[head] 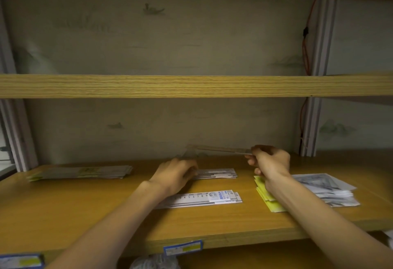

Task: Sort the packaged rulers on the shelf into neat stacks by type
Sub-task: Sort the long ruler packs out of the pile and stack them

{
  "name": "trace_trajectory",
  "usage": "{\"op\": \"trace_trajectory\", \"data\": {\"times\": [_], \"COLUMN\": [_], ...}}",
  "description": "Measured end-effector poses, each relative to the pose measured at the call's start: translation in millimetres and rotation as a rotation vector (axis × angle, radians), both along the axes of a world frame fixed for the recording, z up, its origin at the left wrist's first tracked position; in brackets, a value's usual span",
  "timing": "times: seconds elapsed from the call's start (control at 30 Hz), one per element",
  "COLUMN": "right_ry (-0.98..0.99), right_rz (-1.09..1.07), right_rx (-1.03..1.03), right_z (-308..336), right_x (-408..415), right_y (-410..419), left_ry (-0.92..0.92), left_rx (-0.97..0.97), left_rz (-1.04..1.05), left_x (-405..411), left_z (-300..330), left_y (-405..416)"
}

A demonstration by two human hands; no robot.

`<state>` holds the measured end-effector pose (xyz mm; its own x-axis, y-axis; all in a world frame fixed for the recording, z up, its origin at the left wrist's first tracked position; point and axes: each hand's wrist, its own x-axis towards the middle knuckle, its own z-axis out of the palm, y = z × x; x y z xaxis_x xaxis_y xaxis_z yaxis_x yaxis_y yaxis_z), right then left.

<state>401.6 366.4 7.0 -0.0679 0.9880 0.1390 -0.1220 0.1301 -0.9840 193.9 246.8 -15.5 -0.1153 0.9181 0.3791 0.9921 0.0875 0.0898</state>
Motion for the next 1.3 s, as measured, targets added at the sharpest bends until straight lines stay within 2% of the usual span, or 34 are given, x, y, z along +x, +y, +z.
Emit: {"op": "trace_trajectory", "data": {"times": [0.17,0.43,0.8,1.03,1.2,1.3], "right_ry": [0.031,0.052,-0.093,-0.214,-0.303,-0.435], "right_rz": [-0.014,-0.024,0.083,0.339,0.346,0.36], "right_rx": [-0.018,-0.024,-0.039,-0.078,-0.025,0.092], "right_z": [-1,0,-10,-12,-16,-20], "right_x": [1,-1,-11,-10,-9,-4], "right_y": [-1,-8,-38,-63,-65,-63], "left_ry": [0.062,0.035,0.025,-0.02,-0.024,-0.03], "left_rx": [0.037,0.303,0.63,0.646,0.63,0.607], "left_rz": [0.067,0.084,0.225,0.271,0.261,0.255], "left_x": [1,-3,-10,-8,-3,-1], "left_z": [2,4,3,0,-3,-4], "left_y": [-3,-27,-64,-69,-68,-68]}}
